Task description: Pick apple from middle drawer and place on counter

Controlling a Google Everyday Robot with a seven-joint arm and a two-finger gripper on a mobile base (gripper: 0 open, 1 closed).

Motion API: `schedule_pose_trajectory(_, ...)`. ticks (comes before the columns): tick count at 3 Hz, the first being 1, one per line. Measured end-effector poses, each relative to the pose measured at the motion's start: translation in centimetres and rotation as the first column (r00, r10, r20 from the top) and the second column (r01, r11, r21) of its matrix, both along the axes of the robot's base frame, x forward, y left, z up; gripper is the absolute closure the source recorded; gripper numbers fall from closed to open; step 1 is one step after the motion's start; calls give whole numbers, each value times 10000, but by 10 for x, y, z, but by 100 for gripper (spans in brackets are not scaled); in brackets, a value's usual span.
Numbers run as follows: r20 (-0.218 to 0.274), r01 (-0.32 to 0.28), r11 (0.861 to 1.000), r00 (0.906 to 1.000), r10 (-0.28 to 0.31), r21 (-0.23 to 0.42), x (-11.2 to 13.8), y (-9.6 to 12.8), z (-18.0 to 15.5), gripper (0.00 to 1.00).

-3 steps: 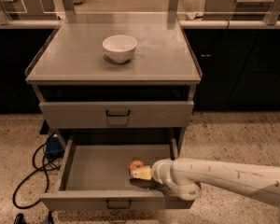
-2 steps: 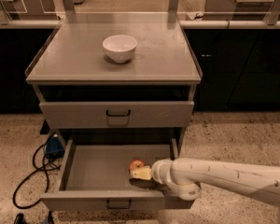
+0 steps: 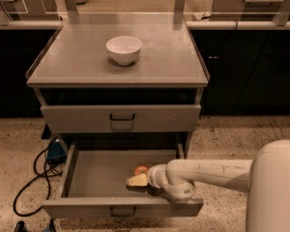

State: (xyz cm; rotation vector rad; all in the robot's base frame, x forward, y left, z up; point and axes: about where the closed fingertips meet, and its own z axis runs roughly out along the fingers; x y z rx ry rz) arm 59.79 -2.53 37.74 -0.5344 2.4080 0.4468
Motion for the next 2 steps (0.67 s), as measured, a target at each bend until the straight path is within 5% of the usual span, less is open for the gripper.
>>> schedule_pose_trajectory(2,-262,6,9999,9997,-3,145,2,2,-14,0)
